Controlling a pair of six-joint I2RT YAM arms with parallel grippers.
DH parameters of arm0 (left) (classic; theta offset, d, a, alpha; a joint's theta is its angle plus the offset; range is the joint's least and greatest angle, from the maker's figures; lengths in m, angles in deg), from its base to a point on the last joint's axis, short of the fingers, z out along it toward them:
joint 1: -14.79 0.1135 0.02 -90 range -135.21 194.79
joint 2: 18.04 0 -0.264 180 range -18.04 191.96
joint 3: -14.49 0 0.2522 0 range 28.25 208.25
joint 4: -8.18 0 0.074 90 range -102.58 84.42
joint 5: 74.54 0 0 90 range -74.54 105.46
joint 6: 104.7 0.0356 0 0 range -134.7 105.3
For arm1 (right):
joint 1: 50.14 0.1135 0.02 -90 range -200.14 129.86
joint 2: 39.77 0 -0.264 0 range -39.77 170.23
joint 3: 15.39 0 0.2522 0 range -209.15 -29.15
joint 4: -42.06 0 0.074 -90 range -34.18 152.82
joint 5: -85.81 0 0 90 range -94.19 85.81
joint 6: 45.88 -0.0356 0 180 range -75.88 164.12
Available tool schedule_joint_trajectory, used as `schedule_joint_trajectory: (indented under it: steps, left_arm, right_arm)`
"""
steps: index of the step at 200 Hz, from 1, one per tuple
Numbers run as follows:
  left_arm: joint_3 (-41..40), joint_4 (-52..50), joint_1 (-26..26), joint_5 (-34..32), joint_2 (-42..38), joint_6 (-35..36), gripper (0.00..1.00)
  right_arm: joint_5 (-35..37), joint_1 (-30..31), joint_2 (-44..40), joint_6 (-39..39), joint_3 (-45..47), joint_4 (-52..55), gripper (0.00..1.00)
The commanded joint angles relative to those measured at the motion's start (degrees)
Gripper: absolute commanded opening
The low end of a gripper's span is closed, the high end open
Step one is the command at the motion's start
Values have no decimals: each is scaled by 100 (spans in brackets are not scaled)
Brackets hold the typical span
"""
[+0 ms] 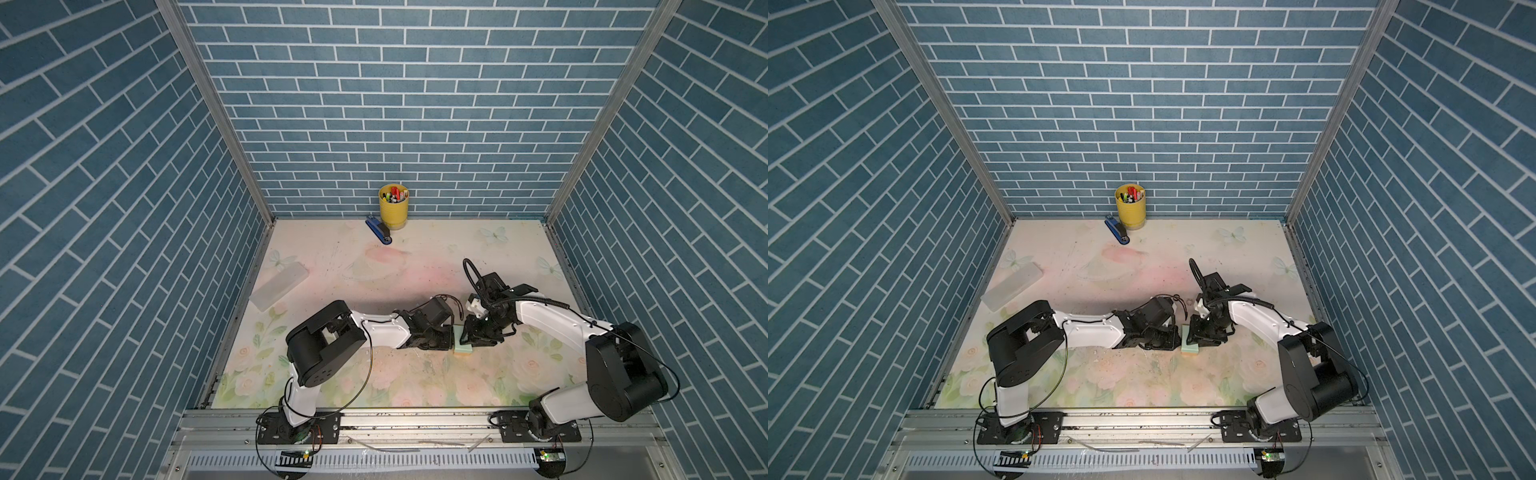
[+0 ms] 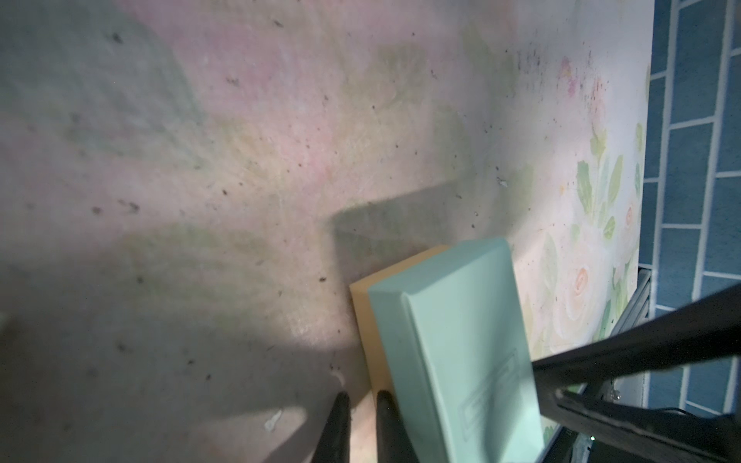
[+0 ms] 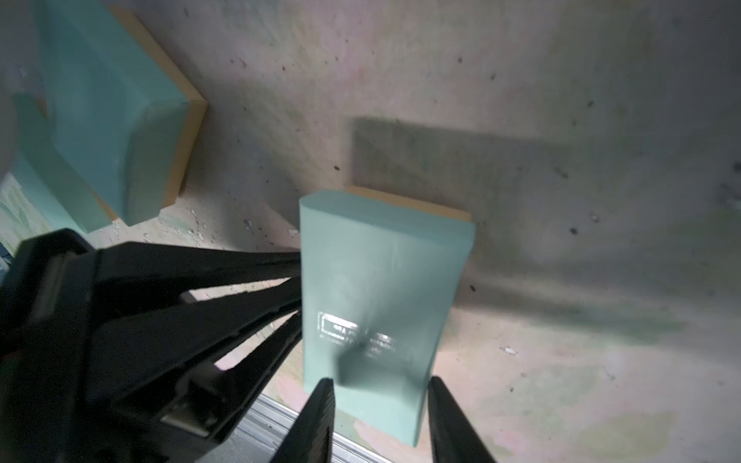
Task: Take the rings out of the lift-off lid box
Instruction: Close the lid on the jewelry box.
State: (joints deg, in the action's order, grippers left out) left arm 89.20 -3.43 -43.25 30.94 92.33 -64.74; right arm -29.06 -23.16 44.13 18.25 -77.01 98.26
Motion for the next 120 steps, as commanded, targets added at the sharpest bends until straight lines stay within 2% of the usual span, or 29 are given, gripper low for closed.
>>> schedule_joint_trajectory:
  steps: [1, 66, 94, 120]
  left_arm:
    - [-45, -279, 16, -107, -20, 83, 16]
    - [-70, -233, 16, -90, 16, 69, 16]
    - [-122, -239, 19, -139, -32, 57, 16]
    - [-149, -353, 19, -232, -129, 102, 17]
  right_arm:
    - [-156, 10, -78, -192, 258, -101, 37]
    - [-284, 0, -172, -335, 539, -184, 34]
    - [-243, -195, -333, -383, 683, -240, 35]
    - [-397, -385, -577, -386, 701, -262, 47]
